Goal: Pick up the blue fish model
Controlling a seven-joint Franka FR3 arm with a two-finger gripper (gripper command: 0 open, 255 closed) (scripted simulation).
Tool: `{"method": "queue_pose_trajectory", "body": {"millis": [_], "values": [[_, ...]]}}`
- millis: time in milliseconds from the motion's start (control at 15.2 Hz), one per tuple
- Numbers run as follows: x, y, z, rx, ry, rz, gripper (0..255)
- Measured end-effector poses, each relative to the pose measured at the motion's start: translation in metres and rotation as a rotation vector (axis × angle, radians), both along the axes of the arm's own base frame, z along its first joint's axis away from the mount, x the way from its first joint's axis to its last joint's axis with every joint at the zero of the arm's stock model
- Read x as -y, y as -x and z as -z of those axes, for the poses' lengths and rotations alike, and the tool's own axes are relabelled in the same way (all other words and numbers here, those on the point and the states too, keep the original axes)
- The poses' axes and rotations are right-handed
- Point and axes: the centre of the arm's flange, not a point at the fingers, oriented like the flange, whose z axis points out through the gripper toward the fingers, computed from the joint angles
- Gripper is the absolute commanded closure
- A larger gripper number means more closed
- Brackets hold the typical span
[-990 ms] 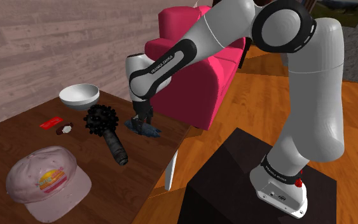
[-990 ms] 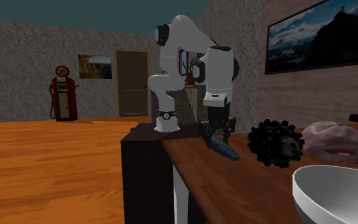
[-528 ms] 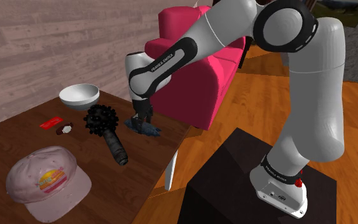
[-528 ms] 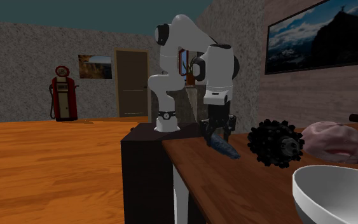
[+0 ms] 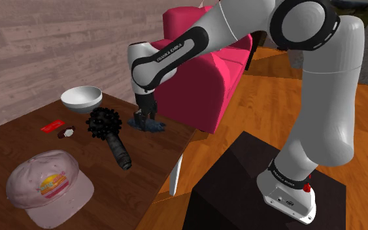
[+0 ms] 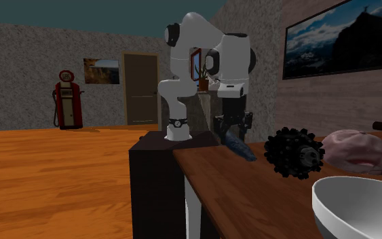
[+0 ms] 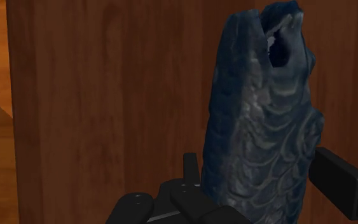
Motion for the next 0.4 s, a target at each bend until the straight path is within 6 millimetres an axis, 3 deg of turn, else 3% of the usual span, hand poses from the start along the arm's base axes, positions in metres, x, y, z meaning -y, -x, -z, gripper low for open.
{"method": "queue_pose_trajectory", "body": {"millis": [396], "values": [[0.000,0.000,-0.031,0.000,0.000,0.000,255]]}}
